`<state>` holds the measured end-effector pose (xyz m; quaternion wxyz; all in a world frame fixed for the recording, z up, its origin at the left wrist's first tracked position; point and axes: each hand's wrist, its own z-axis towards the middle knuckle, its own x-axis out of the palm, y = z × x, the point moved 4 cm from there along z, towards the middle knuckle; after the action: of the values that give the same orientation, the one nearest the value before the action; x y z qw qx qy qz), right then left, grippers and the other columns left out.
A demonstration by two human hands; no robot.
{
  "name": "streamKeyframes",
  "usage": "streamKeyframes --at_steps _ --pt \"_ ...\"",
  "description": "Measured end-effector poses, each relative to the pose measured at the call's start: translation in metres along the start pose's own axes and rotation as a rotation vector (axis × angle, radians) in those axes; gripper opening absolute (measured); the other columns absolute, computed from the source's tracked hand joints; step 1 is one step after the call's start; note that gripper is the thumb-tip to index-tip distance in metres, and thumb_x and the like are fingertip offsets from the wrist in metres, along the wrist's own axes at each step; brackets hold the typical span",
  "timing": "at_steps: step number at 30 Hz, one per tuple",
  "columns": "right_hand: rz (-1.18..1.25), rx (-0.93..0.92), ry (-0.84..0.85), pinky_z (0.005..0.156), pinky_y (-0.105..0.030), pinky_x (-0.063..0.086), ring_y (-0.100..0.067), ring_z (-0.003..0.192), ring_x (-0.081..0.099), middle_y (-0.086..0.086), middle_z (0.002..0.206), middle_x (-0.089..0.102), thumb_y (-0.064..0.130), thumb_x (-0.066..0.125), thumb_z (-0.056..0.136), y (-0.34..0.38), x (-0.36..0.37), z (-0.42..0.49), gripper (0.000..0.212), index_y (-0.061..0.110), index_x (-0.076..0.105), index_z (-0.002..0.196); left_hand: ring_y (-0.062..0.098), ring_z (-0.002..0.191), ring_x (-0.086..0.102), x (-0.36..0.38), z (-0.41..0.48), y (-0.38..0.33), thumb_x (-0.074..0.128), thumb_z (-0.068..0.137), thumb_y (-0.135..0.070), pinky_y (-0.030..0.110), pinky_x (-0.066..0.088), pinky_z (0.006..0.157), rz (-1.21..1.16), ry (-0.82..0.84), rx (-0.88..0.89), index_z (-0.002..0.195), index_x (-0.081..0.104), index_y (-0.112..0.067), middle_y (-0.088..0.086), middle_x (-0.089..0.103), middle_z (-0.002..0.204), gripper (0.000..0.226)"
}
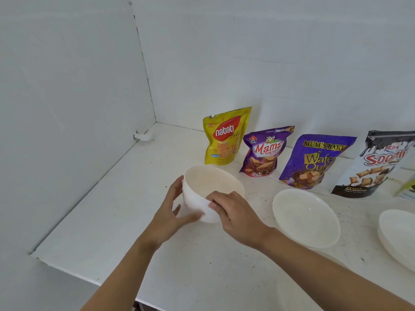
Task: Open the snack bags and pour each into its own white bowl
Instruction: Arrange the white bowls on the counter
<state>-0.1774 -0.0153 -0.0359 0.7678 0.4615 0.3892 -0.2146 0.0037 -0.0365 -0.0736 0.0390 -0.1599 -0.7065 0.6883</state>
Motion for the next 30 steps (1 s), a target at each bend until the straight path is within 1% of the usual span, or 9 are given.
streamKeyframes --at_steps 3,5,8,12,15,20,25,28,30 --pt "0.091 0.037 0.000 0.066 -0.028 0.038 -0.013 0.071 0.047 0.011 0.077 0.054 0.023 0.042 0.105 -0.001 -0.004 0.000 0.012 0.020 0.052 0.101 -0.013 0.129 0.040 0.011 0.006 -0.008 0.096 0.059 -0.031 0.009 0.044 0.094 0.118 -0.009 0.094 0.144 0.025 -0.051 -0.043 0.042 0.134 0.113" --pt "0.142 0.064 0.033 0.062 -0.030 0.040 -0.007 0.068 0.051 0.012 0.074 0.052 0.025 0.042 0.105 0.001 -0.008 0.003 0.011 0.022 0.051 0.101 0.000 0.131 0.044 0.014 0.013 -0.010 0.098 0.052 -0.041 0.015 0.047 0.097 0.157 -0.076 0.126 0.145 0.030 -0.047 -0.031 0.045 0.138 0.115" --pt "0.156 0.124 0.054 0.063 -0.021 0.043 -0.005 0.072 0.056 0.013 0.075 0.055 0.034 0.043 0.104 0.005 -0.011 0.008 0.013 0.026 0.051 0.109 0.010 0.128 0.050 0.014 0.016 -0.011 0.098 0.044 -0.048 0.025 0.052 0.097 0.227 -0.147 0.152 0.142 0.035 -0.043 -0.021 0.049 0.139 0.116" --pt "0.143 0.130 -0.008 0.065 -0.041 0.046 -0.017 0.075 0.057 0.002 0.079 0.058 0.037 0.039 0.106 0.015 -0.011 0.014 0.025 0.017 0.049 0.095 0.009 0.127 0.047 0.020 0.013 -0.015 0.091 0.038 -0.064 0.048 0.047 0.105 0.344 -0.212 0.194 0.141 0.034 -0.040 -0.020 0.046 0.140 0.120" --pt "0.211 0.191 -0.036 0.063 -0.044 0.043 -0.018 0.071 0.052 -0.003 0.076 0.055 0.036 0.042 0.105 0.013 -0.012 0.015 0.027 0.015 0.048 0.090 0.004 0.123 0.042 0.022 0.011 -0.017 0.085 0.037 -0.070 0.042 0.038 0.106 0.411 -0.273 0.190 0.140 0.029 -0.041 -0.020 0.043 0.137 0.120" --pt "0.372 0.322 -0.112 0.060 -0.027 0.031 -0.007 0.063 0.038 0.007 0.067 0.043 0.031 0.045 0.105 -0.002 -0.024 0.020 0.028 0.010 0.046 0.085 0.002 0.116 0.037 0.034 0.010 -0.020 0.080 0.050 -0.074 0.040 0.042 0.097 0.527 -0.332 0.300 0.137 0.036 -0.031 -0.020 0.040 0.129 0.106" --pt "0.572 0.390 -0.135 0.064 -0.025 0.030 -0.007 0.065 0.034 0.012 0.064 0.035 0.025 0.048 0.104 -0.016 -0.034 0.016 0.030 0.008 0.045 0.080 0.011 0.131 0.035 0.043 0.013 -0.024 0.071 0.063 -0.079 0.042 0.040 0.105 0.631 -0.299 0.392 0.146 0.036 -0.025 -0.008 0.038 0.146 0.105" --pt "0.850 0.442 -0.132 0.081 -0.035 0.037 -0.018 0.084 0.048 -0.005 0.083 0.050 0.034 0.056 0.098 -0.020 -0.035 0.012 0.036 -0.002 0.054 0.098 0.016 0.144 0.025 0.050 0.015 -0.022 0.075 0.062 -0.078 0.048 0.040 0.113 0.655 -0.237 0.444 0.153 0.025 -0.027 -0.004 0.024 0.158 0.115" --pt "0.964 0.486 -0.108 0.091 -0.045 0.043 -0.028 0.097 0.058 -0.018 0.097 0.060 0.033 0.059 0.097 -0.022 -0.036 0.011 0.028 0.006 0.062 0.106 0.015 0.148 0.020 0.051 0.018 -0.021 0.079 0.058 -0.076 0.047 0.039 0.115 0.628 -0.196 0.458 0.153 0.022 -0.028 -0.004 0.018 0.162 0.121"
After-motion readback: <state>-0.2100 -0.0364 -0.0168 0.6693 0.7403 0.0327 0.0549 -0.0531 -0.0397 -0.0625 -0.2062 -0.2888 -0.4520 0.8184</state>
